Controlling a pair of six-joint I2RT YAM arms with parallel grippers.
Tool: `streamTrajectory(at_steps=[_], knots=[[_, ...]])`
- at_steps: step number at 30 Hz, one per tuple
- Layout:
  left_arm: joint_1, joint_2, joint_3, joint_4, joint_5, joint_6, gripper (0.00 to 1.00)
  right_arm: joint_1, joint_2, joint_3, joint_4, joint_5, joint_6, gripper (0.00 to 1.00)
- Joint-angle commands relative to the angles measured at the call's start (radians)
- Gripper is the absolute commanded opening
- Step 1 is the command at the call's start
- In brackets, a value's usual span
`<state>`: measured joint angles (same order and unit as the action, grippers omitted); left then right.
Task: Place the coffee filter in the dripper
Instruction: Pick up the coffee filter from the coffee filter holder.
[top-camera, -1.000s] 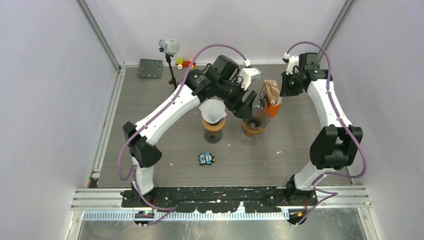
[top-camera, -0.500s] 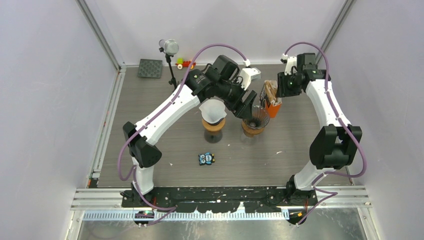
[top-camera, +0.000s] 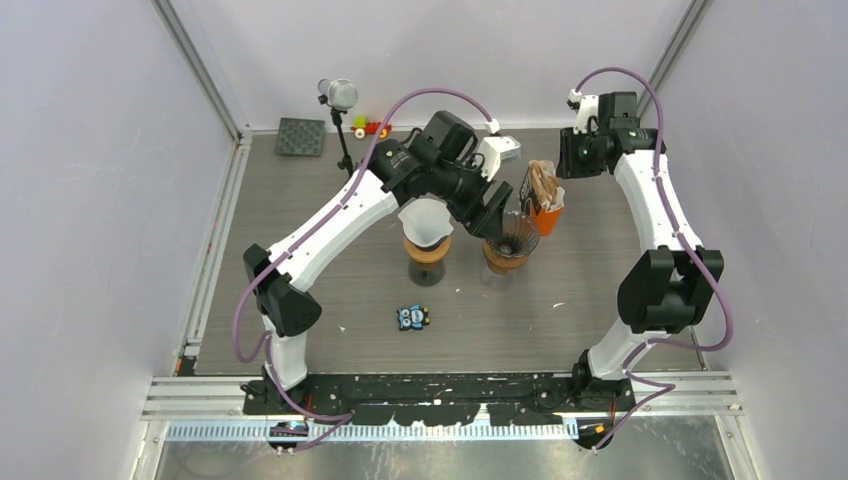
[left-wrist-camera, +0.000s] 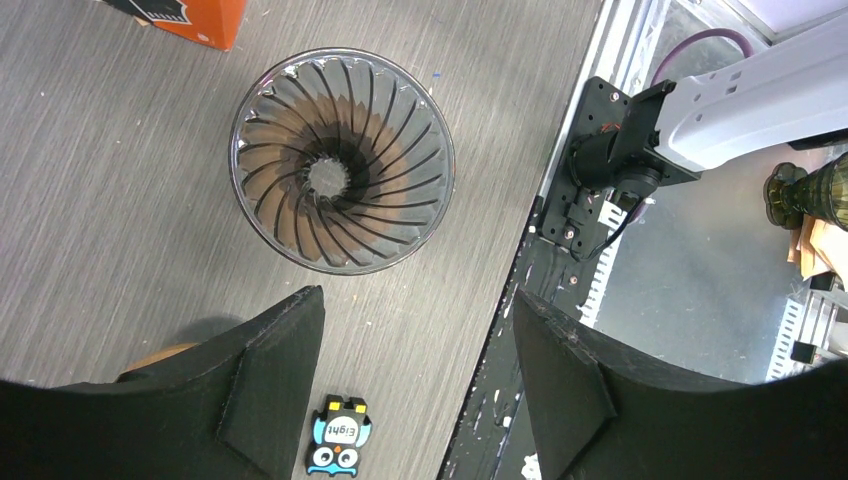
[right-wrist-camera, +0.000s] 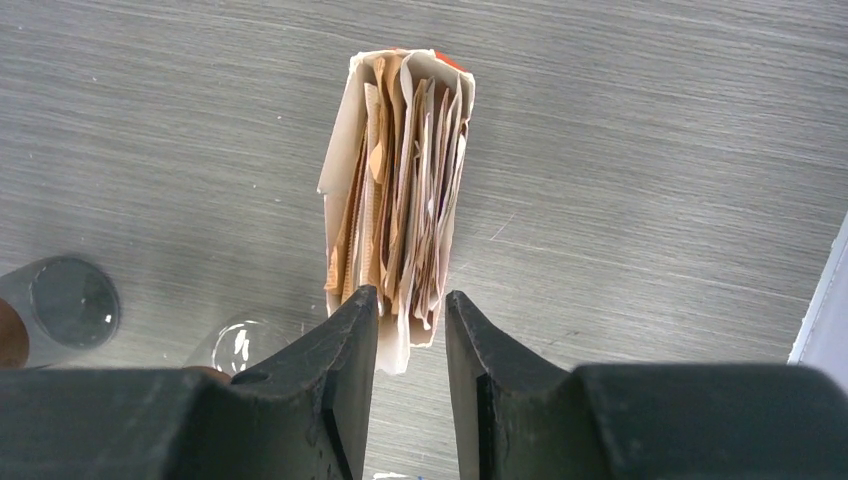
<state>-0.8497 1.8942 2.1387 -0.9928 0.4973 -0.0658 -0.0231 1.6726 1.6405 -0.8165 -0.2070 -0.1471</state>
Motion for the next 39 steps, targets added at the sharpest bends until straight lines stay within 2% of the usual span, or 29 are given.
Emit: streamTrajectory(at_steps=[1, 10, 19, 27, 34, 39], knots=[[-0.003, -0.06, 0.001, 0.034, 0.006, 0.018, 0.71, 0.004, 0.033, 0.052, 0.023, 0.011, 0.014, 0.35], [-0.003, -0.057, 0.002, 0.033, 0.006, 0.018, 0.71, 0.008, 0.073, 0.063, 0.015, 0.018, 0.009, 0.33], [-0.003, -0.058, 0.001, 0.034, 0.006, 0.018, 0.71, 0.014, 0.094, 0.067, 0.015, 0.021, 0.007, 0.25], [-0.003, -0.063, -0.003, 0.034, 0.002, 0.022, 0.71, 0.02, 0.105, 0.058, 0.016, 0.015, 0.012, 0.23], [-0.004, -0.063, -0.005, 0.034, 0.003, 0.022, 0.71, 0.02, 0.084, 0.073, 0.016, 0.012, 0.018, 0.06], [-0.003, -0.064, -0.005, 0.034, 0.003, 0.023, 0.71, 0.02, 0.06, 0.099, 0.003, 0.01, 0.02, 0.03]])
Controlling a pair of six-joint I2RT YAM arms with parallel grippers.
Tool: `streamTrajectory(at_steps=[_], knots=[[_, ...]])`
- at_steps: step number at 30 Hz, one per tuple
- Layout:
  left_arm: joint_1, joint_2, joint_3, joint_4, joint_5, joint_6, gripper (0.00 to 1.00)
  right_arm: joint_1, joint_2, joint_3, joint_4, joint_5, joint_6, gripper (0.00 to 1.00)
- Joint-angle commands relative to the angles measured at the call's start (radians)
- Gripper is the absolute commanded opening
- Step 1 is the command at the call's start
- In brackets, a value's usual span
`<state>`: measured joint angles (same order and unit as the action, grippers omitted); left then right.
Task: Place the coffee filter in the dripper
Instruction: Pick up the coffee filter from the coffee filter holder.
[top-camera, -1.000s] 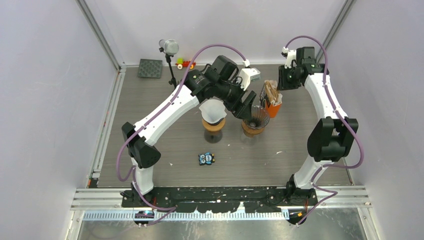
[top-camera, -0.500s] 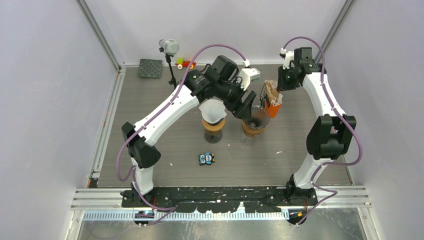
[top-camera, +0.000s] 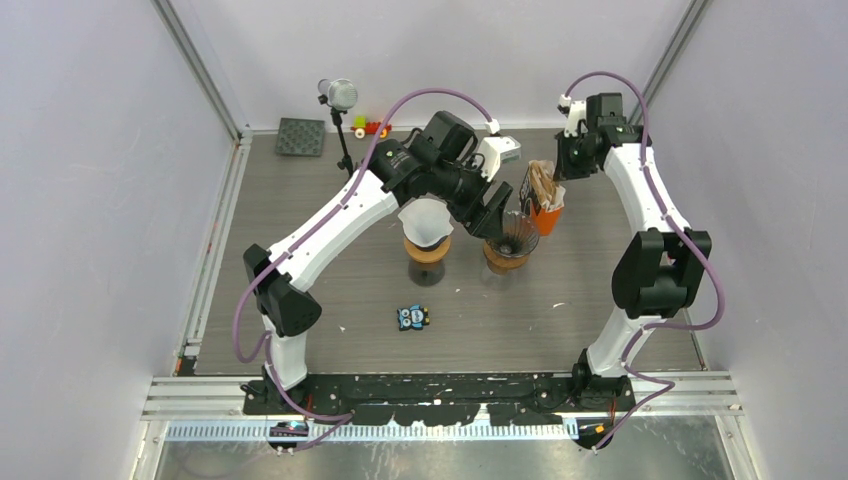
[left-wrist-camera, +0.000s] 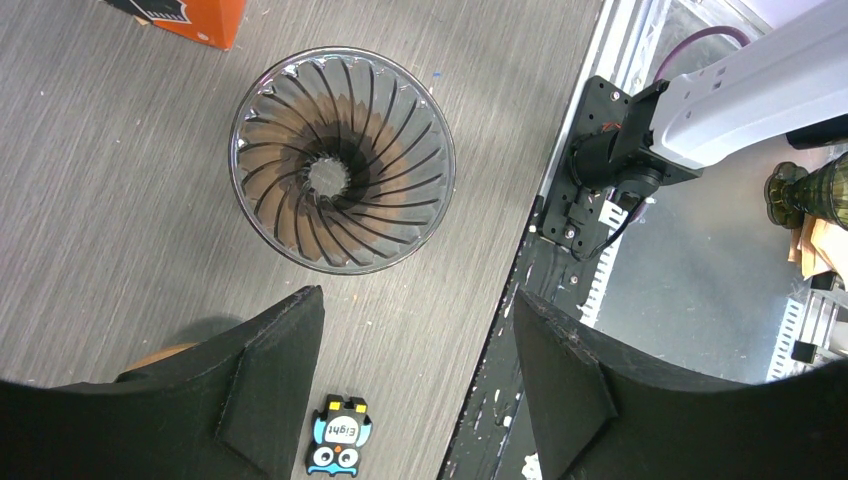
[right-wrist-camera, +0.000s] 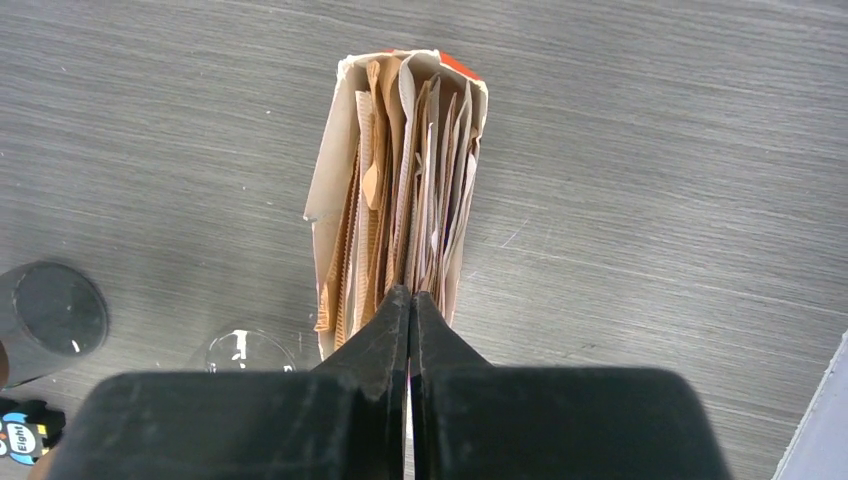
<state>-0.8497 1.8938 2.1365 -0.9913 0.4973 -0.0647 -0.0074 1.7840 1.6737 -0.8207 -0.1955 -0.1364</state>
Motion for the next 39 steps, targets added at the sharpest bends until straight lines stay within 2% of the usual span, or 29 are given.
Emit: streamTrajectory(at_steps=[1, 13, 19, 22, 28, 35, 39], knots=[[-0.003, -0.064, -0.003, 0.033, 0.002, 0.022, 0.71, 0.004, -0.059, 0.074, 0.004, -0.001, 0.009, 0.03], [-0.003, -0.068, -0.004, 0.033, 0.003, 0.022, 0.72, 0.005, -0.112, 0.093, -0.022, 0.001, 0.004, 0.05], [-0.003, -0.069, -0.007, 0.031, 0.004, 0.023, 0.72, 0.007, -0.096, 0.08, -0.024, -0.001, 0.001, 0.2], [-0.003, -0.071, -0.009, 0.031, 0.004, 0.024, 0.72, 0.007, -0.088, 0.078, -0.033, 0.001, -0.004, 0.32], [-0.003, -0.068, -0.01, 0.031, 0.004, 0.027, 0.72, 0.007, -0.119, 0.058, -0.039, 0.038, -0.03, 0.42], [-0.003, -0.074, -0.013, 0.032, 0.006, 0.028, 0.72, 0.005, -0.181, -0.002, -0.058, 0.072, -0.064, 0.43], [-0.003, -0.08, -0.019, 0.036, 0.005, 0.027, 0.72, -0.011, -0.201, -0.04, -0.066, 0.065, -0.077, 0.4]])
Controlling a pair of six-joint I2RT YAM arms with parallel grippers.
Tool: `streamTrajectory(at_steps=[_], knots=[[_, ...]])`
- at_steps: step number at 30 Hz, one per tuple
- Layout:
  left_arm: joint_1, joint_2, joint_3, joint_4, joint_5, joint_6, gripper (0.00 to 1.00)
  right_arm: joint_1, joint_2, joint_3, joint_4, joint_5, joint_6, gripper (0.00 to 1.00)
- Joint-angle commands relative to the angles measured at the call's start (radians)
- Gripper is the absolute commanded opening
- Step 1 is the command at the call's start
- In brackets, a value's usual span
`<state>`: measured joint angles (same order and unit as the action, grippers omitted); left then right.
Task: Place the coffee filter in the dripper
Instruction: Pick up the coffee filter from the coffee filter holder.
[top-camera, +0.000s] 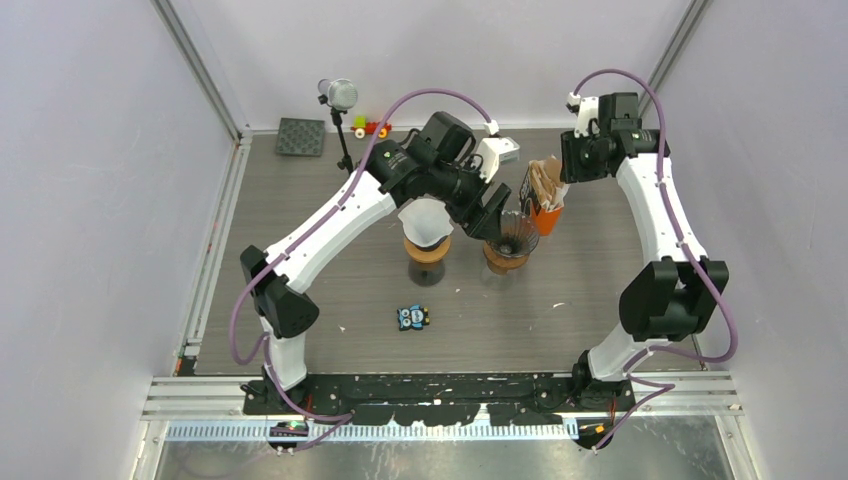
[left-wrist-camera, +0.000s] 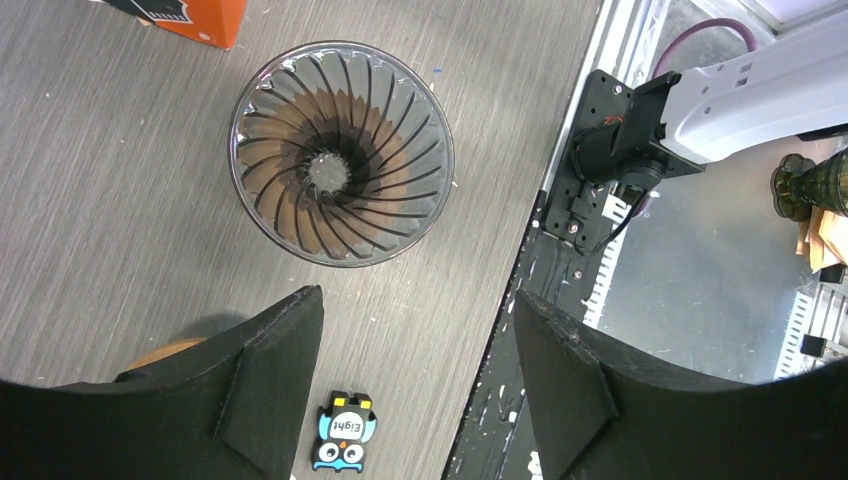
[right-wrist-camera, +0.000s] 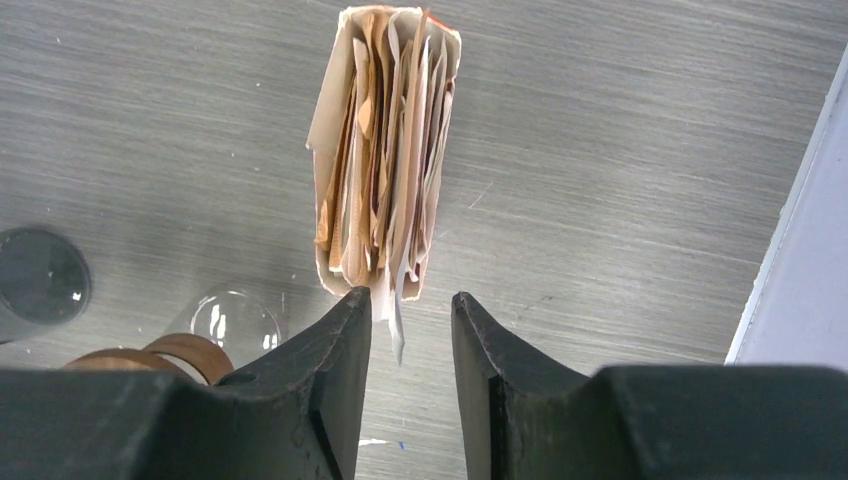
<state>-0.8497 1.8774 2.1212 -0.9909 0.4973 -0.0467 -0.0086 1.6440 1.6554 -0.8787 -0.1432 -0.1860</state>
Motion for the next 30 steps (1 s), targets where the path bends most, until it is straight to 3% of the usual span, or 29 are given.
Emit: streamTrajectory(at_steps=[1, 11, 19, 30], knots=[[-0.003, -0.064, -0.004, 0.037, 0.006, 0.01, 0.72, -0.013, -0.066, -0.028, -0.008, 0.009, -0.029, 0.39], [-0.003, -0.061, -0.002, 0.035, 0.005, 0.01, 0.72, -0.019, -0.048, -0.023, 0.003, -0.035, -0.025, 0.24], [-0.003, -0.071, -0.004, 0.035, 0.0, 0.013, 0.72, -0.02, -0.05, 0.022, -0.01, -0.059, -0.015, 0.01], [-0.003, -0.077, -0.004, 0.035, -0.004, 0.018, 0.72, -0.019, -0.139, -0.007, -0.007, -0.03, -0.025, 0.0]])
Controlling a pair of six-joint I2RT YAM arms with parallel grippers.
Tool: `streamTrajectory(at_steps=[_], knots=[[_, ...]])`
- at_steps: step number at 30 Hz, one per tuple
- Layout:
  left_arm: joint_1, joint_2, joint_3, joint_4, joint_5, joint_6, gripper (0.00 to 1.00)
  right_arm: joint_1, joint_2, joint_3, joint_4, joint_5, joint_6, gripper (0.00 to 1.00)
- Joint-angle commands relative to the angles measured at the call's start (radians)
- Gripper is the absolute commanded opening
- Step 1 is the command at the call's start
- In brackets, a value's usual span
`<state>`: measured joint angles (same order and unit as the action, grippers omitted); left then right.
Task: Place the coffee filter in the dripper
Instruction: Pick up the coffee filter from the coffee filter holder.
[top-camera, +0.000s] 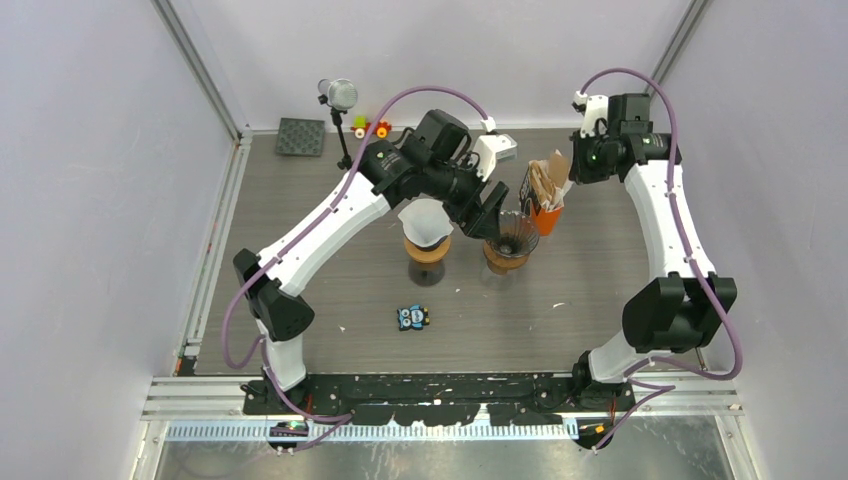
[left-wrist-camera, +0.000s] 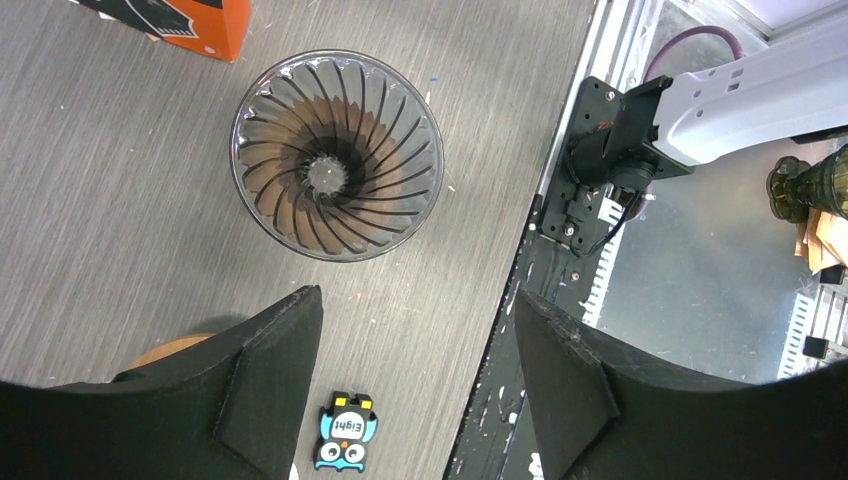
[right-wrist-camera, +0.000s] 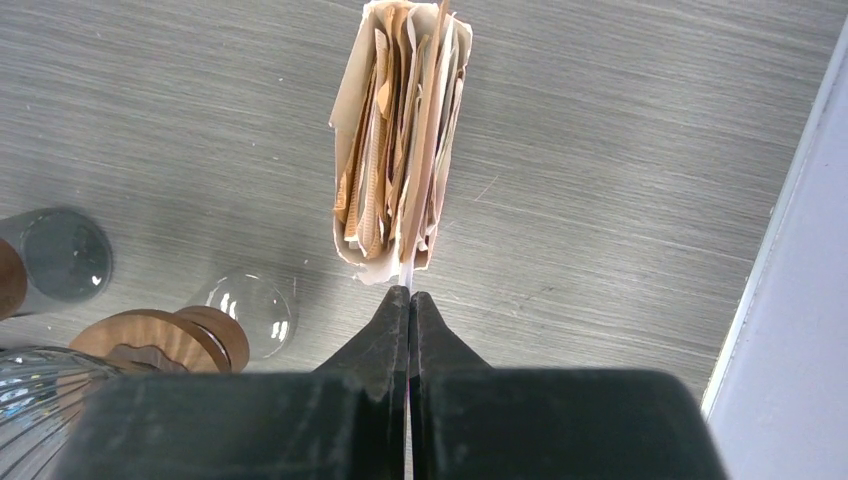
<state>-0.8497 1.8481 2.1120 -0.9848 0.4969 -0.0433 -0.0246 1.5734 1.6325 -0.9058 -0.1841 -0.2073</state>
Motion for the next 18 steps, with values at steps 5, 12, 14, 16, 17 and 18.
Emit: streamTrajectory(at_steps=[5, 12, 14, 16, 17, 18], knots=[[-0.003, -0.045, 0.006, 0.029, -0.004, 0.015, 0.72, -0.003, -0.09, 0.043, 0.016, 0.023, -0.004, 0.01], [-0.003, -0.044, 0.006, 0.028, -0.004, 0.017, 0.72, -0.002, 0.005, 0.016, -0.026, -0.016, -0.011, 0.01], [-0.003, -0.047, 0.005, 0.027, -0.004, 0.017, 0.72, -0.004, 0.025, -0.017, 0.006, -0.002, -0.015, 0.01], [-0.003, -0.049, 0.001, 0.027, -0.006, 0.021, 0.72, -0.003, 0.048, -0.032, 0.014, -0.006, -0.015, 0.0], [-0.003, -0.05, -0.001, 0.029, -0.008, 0.023, 0.72, -0.003, 0.058, -0.033, 0.015, -0.012, -0.014, 0.0], [-0.003, -0.052, -0.002, 0.03, -0.01, 0.024, 0.72, -0.003, 0.064, -0.034, 0.014, -0.018, -0.013, 0.01]])
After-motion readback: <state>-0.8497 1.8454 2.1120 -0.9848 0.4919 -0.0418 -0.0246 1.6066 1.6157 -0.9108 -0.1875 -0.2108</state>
